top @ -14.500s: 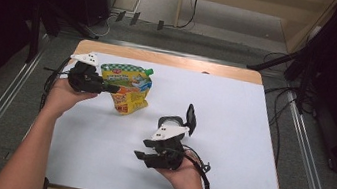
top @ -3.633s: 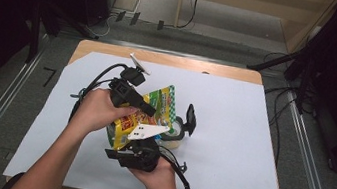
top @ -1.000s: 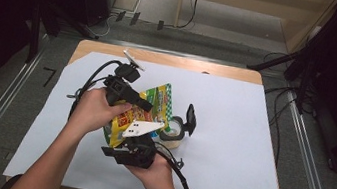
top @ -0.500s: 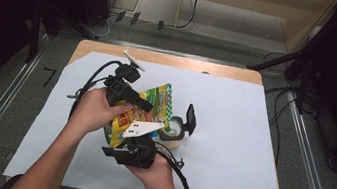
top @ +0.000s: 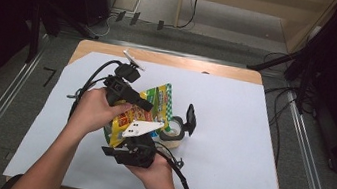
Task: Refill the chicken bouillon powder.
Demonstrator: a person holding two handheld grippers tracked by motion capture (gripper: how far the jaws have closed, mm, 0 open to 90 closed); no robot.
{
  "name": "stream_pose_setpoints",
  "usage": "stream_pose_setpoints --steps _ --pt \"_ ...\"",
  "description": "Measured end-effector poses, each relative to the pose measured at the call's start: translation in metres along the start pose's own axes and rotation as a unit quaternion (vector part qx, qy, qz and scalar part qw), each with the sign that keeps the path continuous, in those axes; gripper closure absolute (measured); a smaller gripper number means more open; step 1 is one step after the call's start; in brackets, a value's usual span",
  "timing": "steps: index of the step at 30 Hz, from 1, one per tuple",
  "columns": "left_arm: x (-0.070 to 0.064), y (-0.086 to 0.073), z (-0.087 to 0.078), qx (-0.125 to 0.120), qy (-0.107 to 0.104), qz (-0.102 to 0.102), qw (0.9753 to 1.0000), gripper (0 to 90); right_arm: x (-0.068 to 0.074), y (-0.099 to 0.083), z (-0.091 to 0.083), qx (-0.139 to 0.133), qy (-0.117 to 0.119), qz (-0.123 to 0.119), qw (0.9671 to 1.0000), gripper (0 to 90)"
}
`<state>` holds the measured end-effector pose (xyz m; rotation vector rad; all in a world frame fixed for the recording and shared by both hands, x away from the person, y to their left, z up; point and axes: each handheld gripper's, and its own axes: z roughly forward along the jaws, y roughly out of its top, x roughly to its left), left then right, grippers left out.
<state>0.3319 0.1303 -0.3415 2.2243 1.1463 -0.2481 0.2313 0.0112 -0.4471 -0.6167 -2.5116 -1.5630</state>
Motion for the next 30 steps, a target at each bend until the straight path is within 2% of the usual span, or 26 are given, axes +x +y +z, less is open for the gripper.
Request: stream_pose_setpoints --steps 30 --pt "0.0 0.0005 0.0008 -0.003 0.0 0.002 1.0 75.3 0.0001 0.0007 -0.0018 0.005 -0.001 0.001 1.0 70.7"
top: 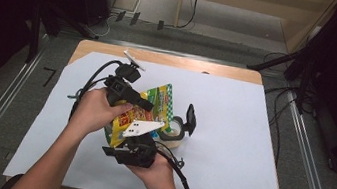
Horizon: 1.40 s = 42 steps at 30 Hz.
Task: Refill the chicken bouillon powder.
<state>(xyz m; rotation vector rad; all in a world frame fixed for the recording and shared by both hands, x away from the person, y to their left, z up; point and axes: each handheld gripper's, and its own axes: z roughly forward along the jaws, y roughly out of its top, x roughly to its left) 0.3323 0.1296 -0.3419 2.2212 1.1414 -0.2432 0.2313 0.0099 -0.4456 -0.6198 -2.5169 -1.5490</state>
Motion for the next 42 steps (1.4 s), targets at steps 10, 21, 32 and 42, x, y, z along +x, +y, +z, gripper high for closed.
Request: stream_pose_setpoints --steps 10,21,32,42 --pt "-0.004 0.0022 0.0008 -0.001 -0.001 0.005 1.0 75.1 0.0019 0.0006 -0.001 -0.001 -0.003 -0.003 1.0 71.3" --pt "-0.0084 0.0029 0.0009 -0.004 0.003 0.012 0.9999 74.8 0.002 0.0002 -0.0016 -0.003 -0.007 -0.004 1.0 71.5" --pt "-0.008 0.0037 0.0003 -0.005 0.003 0.009 0.9999 74.4 0.0026 0.0009 -0.0022 -0.006 -0.008 -0.002 0.9999 71.5" --pt "-0.0082 0.0035 -0.0006 -0.006 0.003 0.012 0.9999 74.0 0.0044 0.0015 -0.002 -0.006 -0.013 -0.015 0.9998 71.9"
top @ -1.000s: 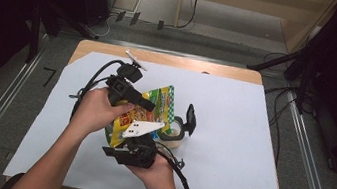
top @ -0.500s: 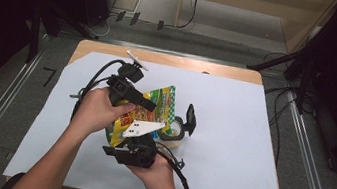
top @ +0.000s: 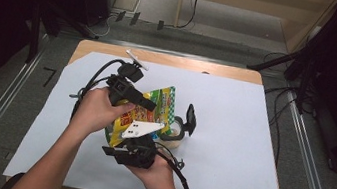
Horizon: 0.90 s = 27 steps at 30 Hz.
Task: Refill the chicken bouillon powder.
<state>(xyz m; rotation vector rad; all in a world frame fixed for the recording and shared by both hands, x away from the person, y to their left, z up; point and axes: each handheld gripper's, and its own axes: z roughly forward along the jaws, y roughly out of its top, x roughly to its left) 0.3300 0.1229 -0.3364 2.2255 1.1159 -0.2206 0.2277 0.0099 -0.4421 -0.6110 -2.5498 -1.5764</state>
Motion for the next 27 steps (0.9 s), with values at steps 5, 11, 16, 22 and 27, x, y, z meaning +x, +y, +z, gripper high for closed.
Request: stream_pose_setpoints --steps 5,11,16,22,27 --pt "0.0004 0.0001 0.0004 0.0 0.001 -0.001 1.0 73.8 -0.0002 -0.0004 0.0002 0.0 -0.006 -0.007 1.0 71.8" --pt "0.0004 -0.0004 0.0 0.001 0.001 0.001 1.0 73.6 0.0005 -0.0006 0.0002 -0.002 -0.006 -0.007 1.0 71.8" --pt "0.0001 -0.0005 -0.0001 0.0 0.002 0.001 1.0 73.7 0.0012 -0.001 0.0003 -0.002 -0.008 -0.01 0.9999 71.8" --pt "0.0011 -0.0005 0.0001 -0.002 0.001 -0.002 1.0 73.6 0.002 -0.001 0.0003 -0.001 -0.013 -0.015 0.9998 71.8" --pt "0.0007 -0.0009 -0.0004 -0.002 0.001 -0.002 1.0 73.3 0.0023 -0.0011 0.0004 -0.002 -0.012 -0.016 0.9998 71.8"
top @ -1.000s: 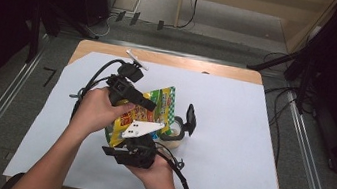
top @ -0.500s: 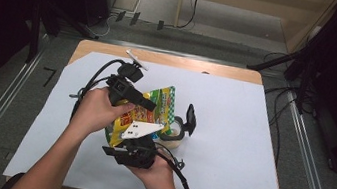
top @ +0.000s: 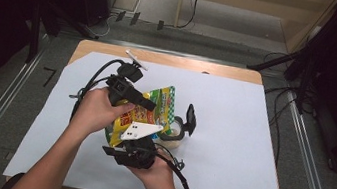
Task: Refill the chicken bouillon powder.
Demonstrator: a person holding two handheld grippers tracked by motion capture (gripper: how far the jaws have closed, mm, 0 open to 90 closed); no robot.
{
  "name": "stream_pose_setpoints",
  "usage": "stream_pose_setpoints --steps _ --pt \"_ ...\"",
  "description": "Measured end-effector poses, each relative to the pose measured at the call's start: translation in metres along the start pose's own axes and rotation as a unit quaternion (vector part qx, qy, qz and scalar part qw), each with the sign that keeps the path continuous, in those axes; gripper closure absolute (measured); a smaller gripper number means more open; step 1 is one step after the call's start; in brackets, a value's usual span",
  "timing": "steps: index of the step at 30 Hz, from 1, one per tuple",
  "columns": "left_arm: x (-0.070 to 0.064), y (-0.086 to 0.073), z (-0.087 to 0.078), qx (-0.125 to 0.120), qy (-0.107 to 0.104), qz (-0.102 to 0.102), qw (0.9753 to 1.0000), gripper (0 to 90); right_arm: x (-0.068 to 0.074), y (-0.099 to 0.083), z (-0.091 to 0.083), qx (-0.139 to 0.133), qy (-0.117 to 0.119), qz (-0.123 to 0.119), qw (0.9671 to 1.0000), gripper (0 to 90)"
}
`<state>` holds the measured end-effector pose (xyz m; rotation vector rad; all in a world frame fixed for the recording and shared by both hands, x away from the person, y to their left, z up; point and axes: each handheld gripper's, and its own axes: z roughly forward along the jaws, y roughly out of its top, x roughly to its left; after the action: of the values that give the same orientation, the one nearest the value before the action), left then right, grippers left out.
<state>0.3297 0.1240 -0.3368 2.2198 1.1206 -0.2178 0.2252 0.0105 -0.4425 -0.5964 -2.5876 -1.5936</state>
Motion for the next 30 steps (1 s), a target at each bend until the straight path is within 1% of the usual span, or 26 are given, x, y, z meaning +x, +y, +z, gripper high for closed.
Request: stream_pose_setpoints --steps 4,13,15,16,17,22,23,30 --pt "-0.0007 0.0 -0.0009 -0.004 0.0 -0.001 1.0 73.0 0.0002 0.0005 -0.0007 -0.002 0.003 0.003 1.0 71.8" --pt "-0.0023 -0.0003 -0.0007 -0.005 0.0 -0.001 1.0 72.9 -0.0004 0.0003 -0.0006 -0.003 0.004 0.002 1.0 71.9" --pt "-0.0031 -0.0003 -0.0013 -0.004 0.002 0.003 1.0 72.8 -0.0005 0.0001 -0.0005 -0.004 0.004 0.002 1.0 71.9" --pt "-0.0038 -0.0003 -0.0015 -0.003 0.002 0.004 1.0 72.8 -0.0005 -0.0002 -0.0005 -0.004 0.007 0.007 0.9999 72.0" --pt "-0.0045 -0.0003 -0.0017 -0.002 0.003 0.007 1.0 72.8 -0.0013 -0.0005 -0.0002 -0.006 0.008 0.005 0.9999 72.0" --pt "-0.0071 -0.0001 -0.0027 -0.007 0.004 0.01 0.9999 72.9 -0.0007 0.0001 -0.0015 -0.007 0.009 0.01 0.9999 72.1" --pt "-0.0068 -0.0001 -0.0029 -0.008 0.005 0.01 0.9999 73.0 -0.0009 0.0002 -0.0015 -0.009 0.008 0.007 0.9999 72.0" --pt "-0.0067 -0.0005 -0.0021 -0.006 0.009 0.01 0.9999 73.3 -0.002 -0.0008 -0.0003 -0.006 0.007 0.006 0.9999 72.0"
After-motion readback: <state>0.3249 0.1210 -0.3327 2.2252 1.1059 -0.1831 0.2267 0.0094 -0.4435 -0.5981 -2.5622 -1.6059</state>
